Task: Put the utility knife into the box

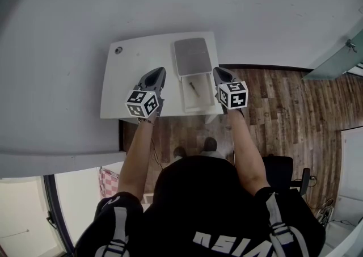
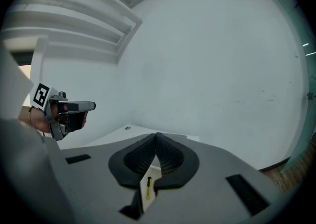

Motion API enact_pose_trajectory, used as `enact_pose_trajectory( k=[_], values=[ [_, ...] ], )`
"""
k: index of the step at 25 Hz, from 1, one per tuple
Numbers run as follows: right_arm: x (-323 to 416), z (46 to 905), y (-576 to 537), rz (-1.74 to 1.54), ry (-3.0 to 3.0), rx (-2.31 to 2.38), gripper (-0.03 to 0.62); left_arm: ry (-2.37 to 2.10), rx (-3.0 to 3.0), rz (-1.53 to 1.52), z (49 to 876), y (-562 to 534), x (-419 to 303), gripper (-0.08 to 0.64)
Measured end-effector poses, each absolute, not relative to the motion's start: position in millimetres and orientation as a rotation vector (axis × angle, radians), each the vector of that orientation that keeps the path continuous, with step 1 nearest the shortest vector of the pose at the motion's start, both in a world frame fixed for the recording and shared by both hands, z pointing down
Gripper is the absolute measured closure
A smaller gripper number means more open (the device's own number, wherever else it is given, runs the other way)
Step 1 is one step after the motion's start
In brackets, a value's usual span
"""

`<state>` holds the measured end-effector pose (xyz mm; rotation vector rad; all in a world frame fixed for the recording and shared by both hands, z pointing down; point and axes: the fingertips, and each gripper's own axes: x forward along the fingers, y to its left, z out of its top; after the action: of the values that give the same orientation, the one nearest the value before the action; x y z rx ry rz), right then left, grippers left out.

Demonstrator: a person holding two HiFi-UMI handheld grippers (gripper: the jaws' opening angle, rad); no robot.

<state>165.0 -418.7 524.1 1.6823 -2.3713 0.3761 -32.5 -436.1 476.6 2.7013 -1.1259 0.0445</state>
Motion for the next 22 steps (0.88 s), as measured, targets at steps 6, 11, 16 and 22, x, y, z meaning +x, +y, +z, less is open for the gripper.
enact_pose_trajectory(
  k=[6, 11, 16, 22],
  values=[
    [162.5, 523.3, -417.8, 0.377, -2.377, 1.676, 0.577, -1.117, 2.703, 0.051, 477.2, -435.5, -32.8, 0.535],
    [163.0, 522.3, -416.2, 0.377, -2.382, 1.68, 0.577, -1.112, 2.704, 0.052, 478.5, -434.0, -31.8, 0.535],
    [163.5, 520.4, -414.7, 0.375, -2.387, 1.68, 0.577, -1.112, 2.7, 0.05, 478.6, -432.5, -31.9, 0.535],
    [164.1, 521.3, -412.2, 0.378, -2.385, 1.68, 0.577, -1.109, 2.7, 0.052, 479.7, -431.0, -31.8, 0.535]
  ],
)
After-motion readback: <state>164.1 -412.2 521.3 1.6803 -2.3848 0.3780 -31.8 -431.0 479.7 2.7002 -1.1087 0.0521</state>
